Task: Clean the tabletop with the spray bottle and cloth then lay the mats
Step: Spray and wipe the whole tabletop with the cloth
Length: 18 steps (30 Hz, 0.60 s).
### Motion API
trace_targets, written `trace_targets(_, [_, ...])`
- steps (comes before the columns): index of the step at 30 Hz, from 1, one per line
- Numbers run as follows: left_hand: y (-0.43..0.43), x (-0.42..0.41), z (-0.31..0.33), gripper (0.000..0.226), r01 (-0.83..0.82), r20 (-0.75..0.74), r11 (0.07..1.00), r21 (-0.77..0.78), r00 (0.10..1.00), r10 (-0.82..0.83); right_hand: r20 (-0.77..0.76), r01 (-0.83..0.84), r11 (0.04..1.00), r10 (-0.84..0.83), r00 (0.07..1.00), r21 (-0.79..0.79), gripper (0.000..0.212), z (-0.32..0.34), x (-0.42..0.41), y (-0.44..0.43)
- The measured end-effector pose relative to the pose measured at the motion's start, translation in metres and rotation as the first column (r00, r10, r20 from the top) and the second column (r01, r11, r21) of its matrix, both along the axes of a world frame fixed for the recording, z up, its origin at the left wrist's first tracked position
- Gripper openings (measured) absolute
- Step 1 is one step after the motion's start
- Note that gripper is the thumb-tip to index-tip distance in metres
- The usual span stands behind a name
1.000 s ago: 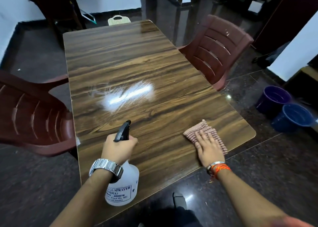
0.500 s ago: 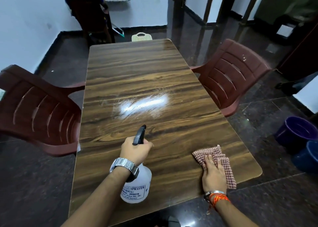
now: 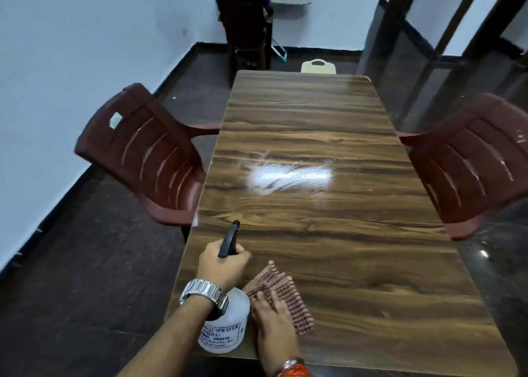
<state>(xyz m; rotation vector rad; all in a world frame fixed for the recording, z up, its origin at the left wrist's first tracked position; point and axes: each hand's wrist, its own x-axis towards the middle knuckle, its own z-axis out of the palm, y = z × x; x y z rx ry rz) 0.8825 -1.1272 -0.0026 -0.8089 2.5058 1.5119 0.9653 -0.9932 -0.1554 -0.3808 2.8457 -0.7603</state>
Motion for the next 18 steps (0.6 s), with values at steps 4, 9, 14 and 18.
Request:
trace_targets(4, [-0.05, 0.012, 0.005, 0.01, 0.004, 0.008, 1.0, -0.017, 1.0, -0.004, -0.002, -0.293, 0.956, 0.293, 0.956, 0.027, 0.061, 0.002, 0.02, -0.066])
trace_targets(9, [-0.122, 0.024, 0.016, 0.006, 0.005, -0.004, 1.0, -0.003, 1.0, -0.005, 0.056, -0.329, 0.924, 0.345, 0.937, -0.196, 0.045, 0.029, 0.002, -0.136])
trace_targets(14, [-0.184, 0.02, 0.032, 0.018, 0.067, -0.061, 0.996, 0.056, 0.996, -0.063, 0.17, -0.027, 0.929, 0.096, 0.981, -0.368, 0.027, 0.052, -0.018, -0.172])
trace_targets(18, [-0.223, 0.003, 0.046, 0.027, 0.203, -0.099, 0.977, 0.061, 0.975, -0.197, 0.128, 0.337, 0.886, -0.312, 0.941, -0.318, 0.021, 0.075, -0.05, -0.184])
